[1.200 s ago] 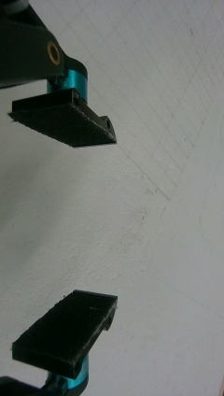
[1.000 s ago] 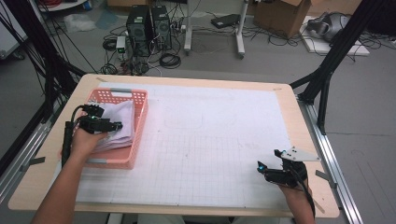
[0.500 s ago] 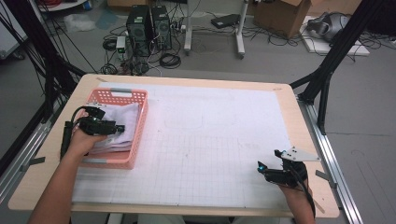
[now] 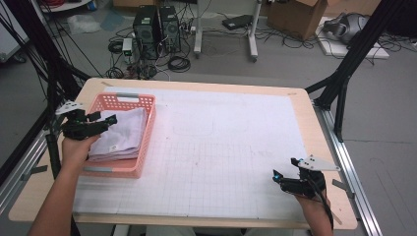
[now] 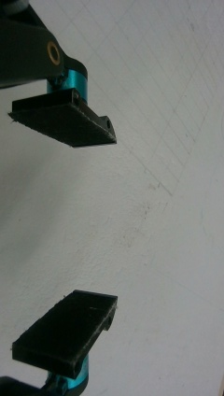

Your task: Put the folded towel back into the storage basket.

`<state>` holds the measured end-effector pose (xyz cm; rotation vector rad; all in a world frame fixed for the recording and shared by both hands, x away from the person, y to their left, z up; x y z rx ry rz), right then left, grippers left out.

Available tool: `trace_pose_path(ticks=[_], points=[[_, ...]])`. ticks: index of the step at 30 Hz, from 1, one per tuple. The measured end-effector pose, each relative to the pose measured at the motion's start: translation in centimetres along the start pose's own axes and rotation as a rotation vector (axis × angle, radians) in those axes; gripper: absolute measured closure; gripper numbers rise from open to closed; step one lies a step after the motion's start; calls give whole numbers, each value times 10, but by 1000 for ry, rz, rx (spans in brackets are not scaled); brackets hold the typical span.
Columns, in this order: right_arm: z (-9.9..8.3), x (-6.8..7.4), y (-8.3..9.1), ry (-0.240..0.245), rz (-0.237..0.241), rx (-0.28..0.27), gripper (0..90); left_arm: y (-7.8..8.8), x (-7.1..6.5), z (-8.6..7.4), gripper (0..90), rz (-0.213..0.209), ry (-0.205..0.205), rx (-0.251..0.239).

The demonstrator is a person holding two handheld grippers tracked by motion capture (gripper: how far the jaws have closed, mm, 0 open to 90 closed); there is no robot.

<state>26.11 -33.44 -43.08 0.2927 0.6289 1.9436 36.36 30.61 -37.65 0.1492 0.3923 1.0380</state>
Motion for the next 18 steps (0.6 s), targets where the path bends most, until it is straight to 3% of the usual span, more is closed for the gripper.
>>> trace_pose_path(ticks=[4,9,10,13,16,17,18], points=[[0,-1,1,2,-5,-3,179,7,-15,0,187,-45,-27,-79],[1,-1,-2,12,-5,-1,178,8,-34,3,189,-101,-49,-122],[1,-1,-2,12,-2,0,178,8,-48,5,191,-133,-69,-145],[3,-1,-5,11,4,-7,178,6,-69,7,197,-178,-101,-169],[4,-1,-9,8,17,-12,178,1,-90,6,198,-220,-131,-173],[4,-1,-10,11,24,-10,178,1,-90,6,200,-220,-131,-173],[4,-1,-11,12,26,-8,179,-4,-103,4,201,-252,-137,-164]])
Point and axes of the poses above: each handheld gripper's, and its own axes: y roughly backward along the jaws, z roughly out of its top, x roughly to its left, the point moved 1 cm from there along -y, roughly forward along the jaws, and after that the axes turned 5 degrees about -z, right-handed, at the moved point
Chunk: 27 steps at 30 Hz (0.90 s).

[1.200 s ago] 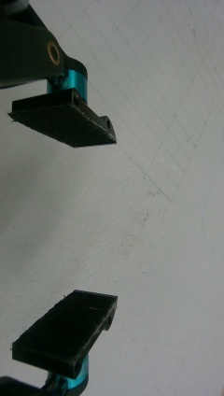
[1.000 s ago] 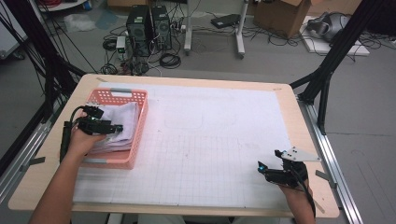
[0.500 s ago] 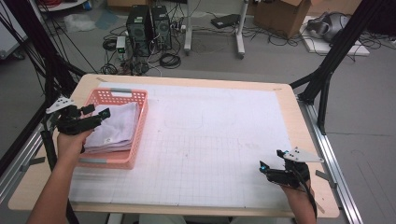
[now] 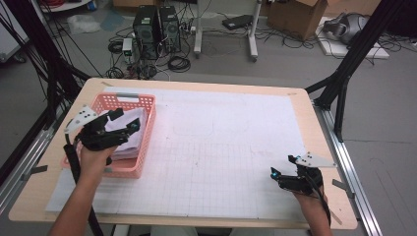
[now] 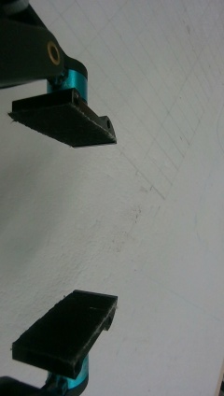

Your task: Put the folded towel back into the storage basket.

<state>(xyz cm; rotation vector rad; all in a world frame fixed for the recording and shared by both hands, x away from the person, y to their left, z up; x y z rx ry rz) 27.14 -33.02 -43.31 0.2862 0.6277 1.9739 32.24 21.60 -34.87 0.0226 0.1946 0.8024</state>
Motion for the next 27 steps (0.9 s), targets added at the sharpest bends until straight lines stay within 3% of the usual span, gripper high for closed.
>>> trace_pose_path(ticks=[3,4,5,7,8,13,15,18,22,27], points=[[0,-1,-1,-4,12,-5,178,-11,-17,-5,207,-36,-14,13],[0,-1,-1,-4,12,-5,178,-11,-17,-5,209,-36,-14,13],[1,-2,-2,-10,15,-20,179,-19,-27,-10,210,-64,-24,24],[2,-3,-2,-22,17,-30,178,-23,-32,-13,214,-77,-24,30],[3,-2,-1,-24,17,-33,178,-29,-41,-19,214,-99,-23,44],[4,0,-1,-23,11,-40,178,-39,-59,-28,217,-131,-44,55],[2,1,0,-23,7,-37,178,-45,-71,-33,218,-162,-54,67],[2,0,1,-22,2,-38,179,-49,-77,-38,222,-170,-68,76],[1,0,2,-22,-4,-38,178,-59,-87,-53,224,-193,-47,89],[0,0,3,-26,-7,-41,179,-65,-94,-65,228,-206,-79,122]])
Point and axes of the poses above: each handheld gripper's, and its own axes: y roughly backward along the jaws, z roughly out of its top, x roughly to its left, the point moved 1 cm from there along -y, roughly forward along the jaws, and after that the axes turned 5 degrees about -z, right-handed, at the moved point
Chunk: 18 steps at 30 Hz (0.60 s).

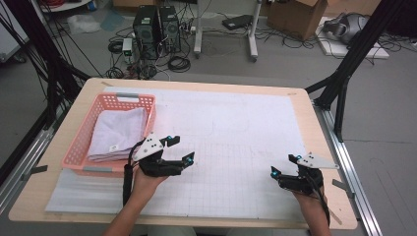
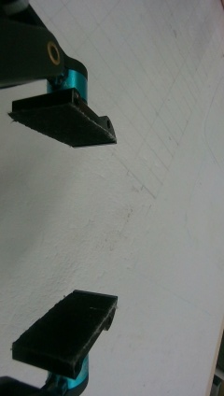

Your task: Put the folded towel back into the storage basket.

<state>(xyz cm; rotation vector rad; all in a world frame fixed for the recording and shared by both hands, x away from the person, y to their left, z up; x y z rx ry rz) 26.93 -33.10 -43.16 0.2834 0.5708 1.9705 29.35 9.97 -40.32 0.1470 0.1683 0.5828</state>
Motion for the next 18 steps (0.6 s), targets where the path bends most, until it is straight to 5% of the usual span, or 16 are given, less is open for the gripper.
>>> trace_pose_path(ticks=[18], points=[[-5,-2,-3,-3,-10,-2,179,-18,-5,-38,232,-24,17,80]])
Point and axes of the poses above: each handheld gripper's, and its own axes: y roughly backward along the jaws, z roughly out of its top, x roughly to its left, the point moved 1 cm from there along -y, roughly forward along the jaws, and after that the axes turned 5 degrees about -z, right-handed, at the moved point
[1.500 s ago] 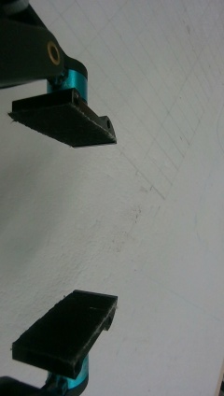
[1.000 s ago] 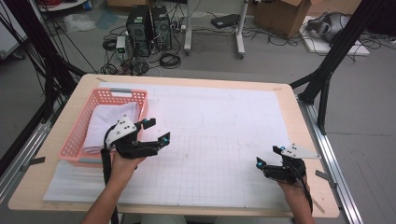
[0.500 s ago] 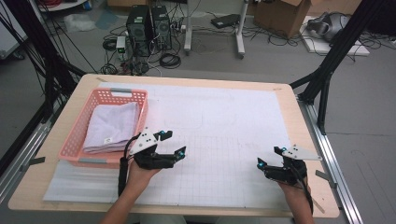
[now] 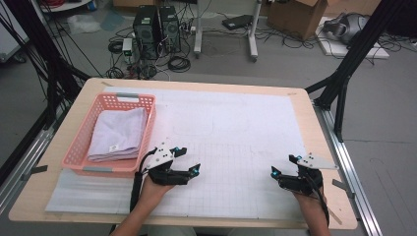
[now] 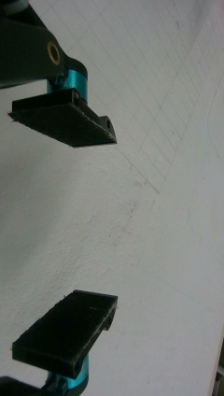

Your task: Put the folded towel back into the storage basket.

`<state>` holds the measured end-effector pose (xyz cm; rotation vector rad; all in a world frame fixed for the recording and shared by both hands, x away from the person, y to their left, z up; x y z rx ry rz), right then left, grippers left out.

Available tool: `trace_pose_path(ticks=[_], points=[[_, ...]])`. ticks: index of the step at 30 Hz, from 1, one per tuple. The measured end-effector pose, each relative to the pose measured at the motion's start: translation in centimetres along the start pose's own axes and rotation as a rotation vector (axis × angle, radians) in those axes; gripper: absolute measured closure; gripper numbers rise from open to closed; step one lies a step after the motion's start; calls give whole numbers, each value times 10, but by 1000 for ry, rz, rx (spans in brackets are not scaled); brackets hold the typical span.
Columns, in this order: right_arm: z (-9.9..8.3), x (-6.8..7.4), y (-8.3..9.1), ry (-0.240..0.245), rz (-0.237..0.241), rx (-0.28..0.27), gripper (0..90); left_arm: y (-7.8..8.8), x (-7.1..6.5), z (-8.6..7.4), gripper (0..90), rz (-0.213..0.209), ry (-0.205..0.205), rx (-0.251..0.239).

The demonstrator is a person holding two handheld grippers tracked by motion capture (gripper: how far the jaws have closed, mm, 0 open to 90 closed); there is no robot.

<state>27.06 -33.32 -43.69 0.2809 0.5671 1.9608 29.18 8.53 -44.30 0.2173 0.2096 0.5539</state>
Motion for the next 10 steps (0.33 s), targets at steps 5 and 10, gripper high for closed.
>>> trace_pose_path(ticks=[5,10], points=[[-1,-2,1,-5,-4,0,179,-1,2,-2,233,1,11,6],[-2,-3,1,-2,-5,-4,178,-1,3,-3,233,3,16,10]])
Point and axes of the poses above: each handheld gripper's, and its own axes: y roughly backward along the jaws, z roughly out of its top, x roughly to its left, the point moved 1 cm from there along -y, roughly forward along the jaws, and after that the axes turned 5 degrees about -z, right-handed, at the moved point
